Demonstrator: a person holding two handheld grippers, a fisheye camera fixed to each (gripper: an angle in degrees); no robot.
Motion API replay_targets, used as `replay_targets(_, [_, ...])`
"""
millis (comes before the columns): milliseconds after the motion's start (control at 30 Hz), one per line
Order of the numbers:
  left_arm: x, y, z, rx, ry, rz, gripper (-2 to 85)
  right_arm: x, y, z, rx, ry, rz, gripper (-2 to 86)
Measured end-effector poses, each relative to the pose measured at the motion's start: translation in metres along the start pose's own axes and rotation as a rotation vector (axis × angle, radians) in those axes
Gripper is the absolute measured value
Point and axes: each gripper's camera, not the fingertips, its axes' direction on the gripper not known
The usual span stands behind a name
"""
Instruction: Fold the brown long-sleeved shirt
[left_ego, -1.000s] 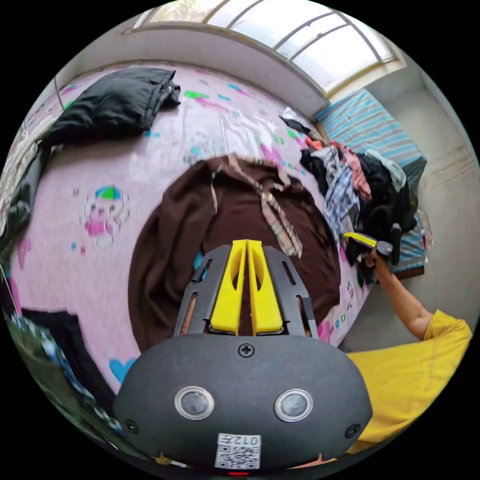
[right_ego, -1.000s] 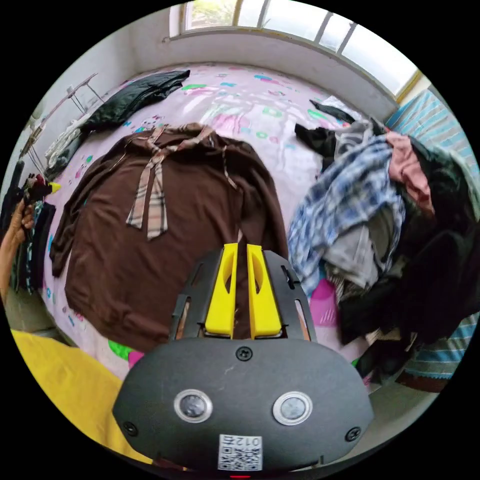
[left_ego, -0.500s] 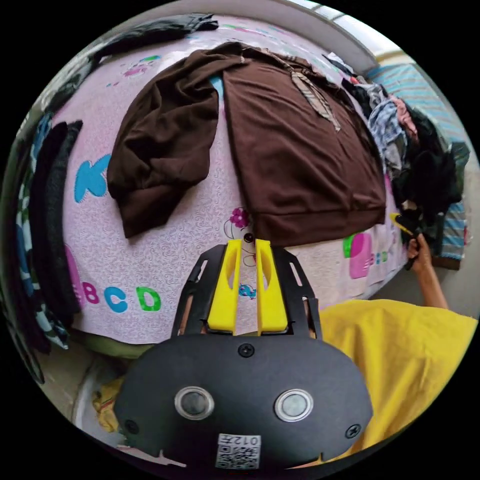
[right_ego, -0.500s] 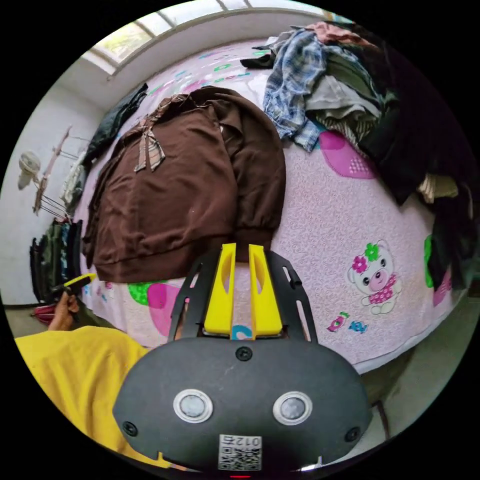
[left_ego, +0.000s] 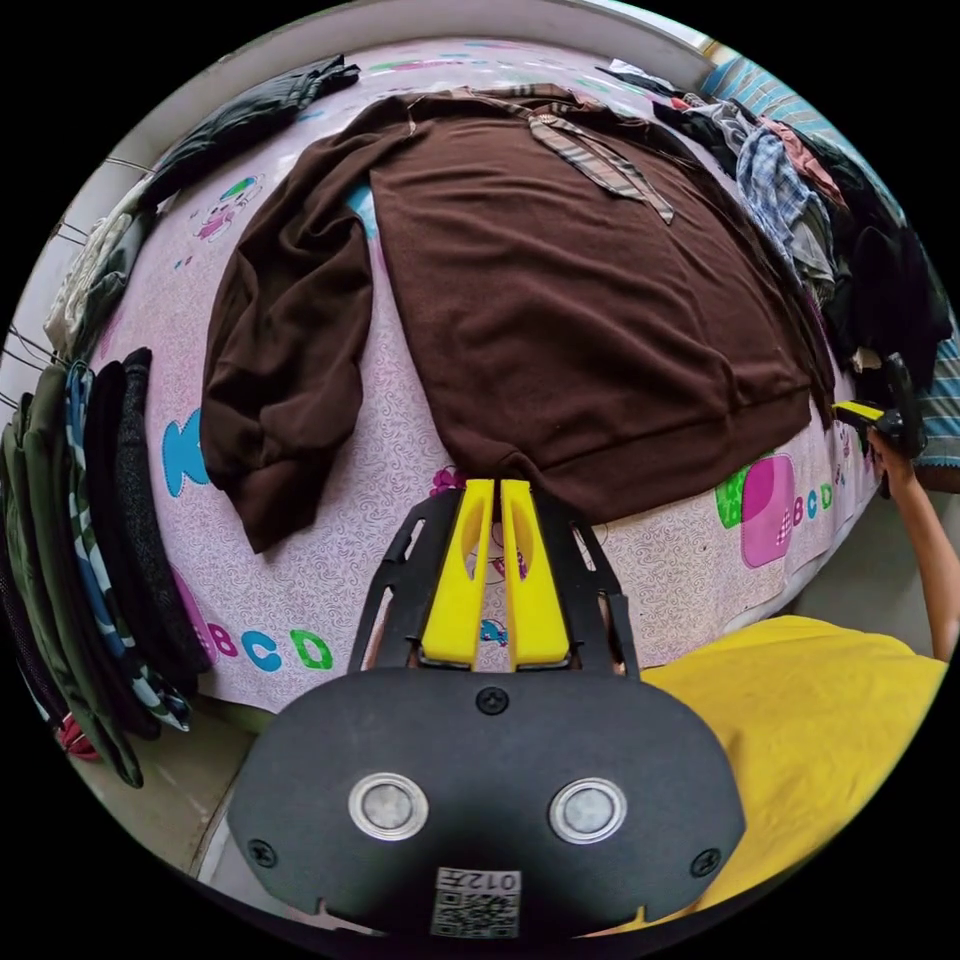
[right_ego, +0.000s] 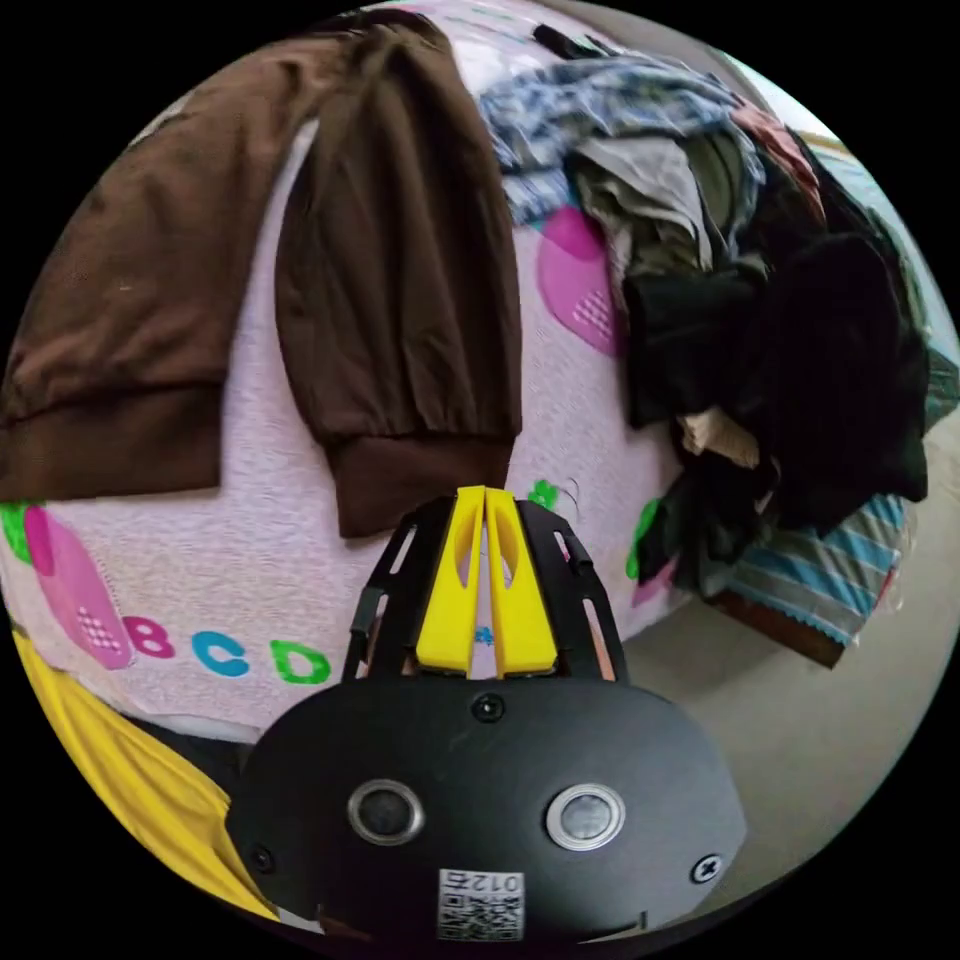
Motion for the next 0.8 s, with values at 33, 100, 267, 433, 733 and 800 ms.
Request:
replay_targets(33, [-0.001,0.001,0.001,-0.001,0.005,0.0,0.0,0.008,0.006,0.006,-0.024,-0.011,0.043,-0.1])
replay_targets(100, [-0.008,0.004,0.006,-0.008,0.038,-0.008,0.0,0.024,0.024,-0.002,0.046,-0.118,0.135,-0.1])
replay_targets(267, [-0.045,0.03,0.006,-0.025,0.149,-0.156,0.0,0.024,0.086,-0.041,0.31,-0.405,0.276,0.0])
replay_targets(433, [-0.091,0.096,0.006,0.054,0.249,-0.331,0.3,-0.008,0.118,-0.039,0.361,-0.646,0.254,0.3])
replay_targets(733, [-0.048,0.088,0.018,0.089,0.273,-0.192,1.6,-0.023,0.123,-0.01,0.323,-0.8,0.275,4.4])
replay_targets(800, [-0.042,0.078,0.033,0.047,0.306,-0.191,1.7,-0.022,0.118,0.0,0.286,-0.837,0.27,5.7])
